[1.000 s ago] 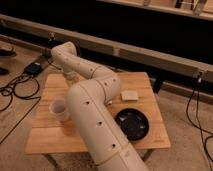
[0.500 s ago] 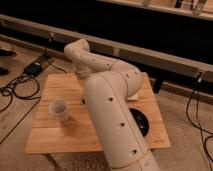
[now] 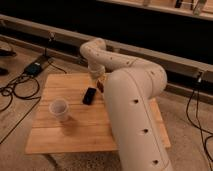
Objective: Place the pepper on the white sponge
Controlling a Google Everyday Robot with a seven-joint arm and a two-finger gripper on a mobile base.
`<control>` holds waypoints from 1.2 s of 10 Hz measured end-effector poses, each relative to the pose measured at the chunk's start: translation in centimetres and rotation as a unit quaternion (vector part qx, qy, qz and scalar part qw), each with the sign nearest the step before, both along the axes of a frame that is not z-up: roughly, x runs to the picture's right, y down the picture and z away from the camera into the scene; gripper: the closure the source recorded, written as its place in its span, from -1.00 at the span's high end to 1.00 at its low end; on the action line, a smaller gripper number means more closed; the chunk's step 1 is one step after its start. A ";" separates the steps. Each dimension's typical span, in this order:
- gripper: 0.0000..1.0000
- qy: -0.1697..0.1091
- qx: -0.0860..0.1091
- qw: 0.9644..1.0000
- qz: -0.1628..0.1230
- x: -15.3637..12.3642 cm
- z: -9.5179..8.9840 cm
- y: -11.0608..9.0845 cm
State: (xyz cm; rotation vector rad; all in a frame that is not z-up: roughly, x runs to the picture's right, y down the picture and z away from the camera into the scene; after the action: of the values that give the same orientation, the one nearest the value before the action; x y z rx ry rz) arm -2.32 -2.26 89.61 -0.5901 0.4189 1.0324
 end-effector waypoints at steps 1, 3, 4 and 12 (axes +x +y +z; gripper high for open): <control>-1.00 0.015 0.002 1.000 0.019 1.4 -0.2 0.3; -1.00 0.036 0.004 0.998 0.047 3.5 -0.3 0.9; -1.00 0.046 0.004 0.997 0.059 4.5 -0.2 1.2; -1.00 0.122 0.005 0.983 0.140 12.3 0.7 2.7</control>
State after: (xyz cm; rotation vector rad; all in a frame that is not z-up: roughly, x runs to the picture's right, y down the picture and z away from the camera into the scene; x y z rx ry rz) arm 9.96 0.42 90.27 -0.5242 0.5564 1.3838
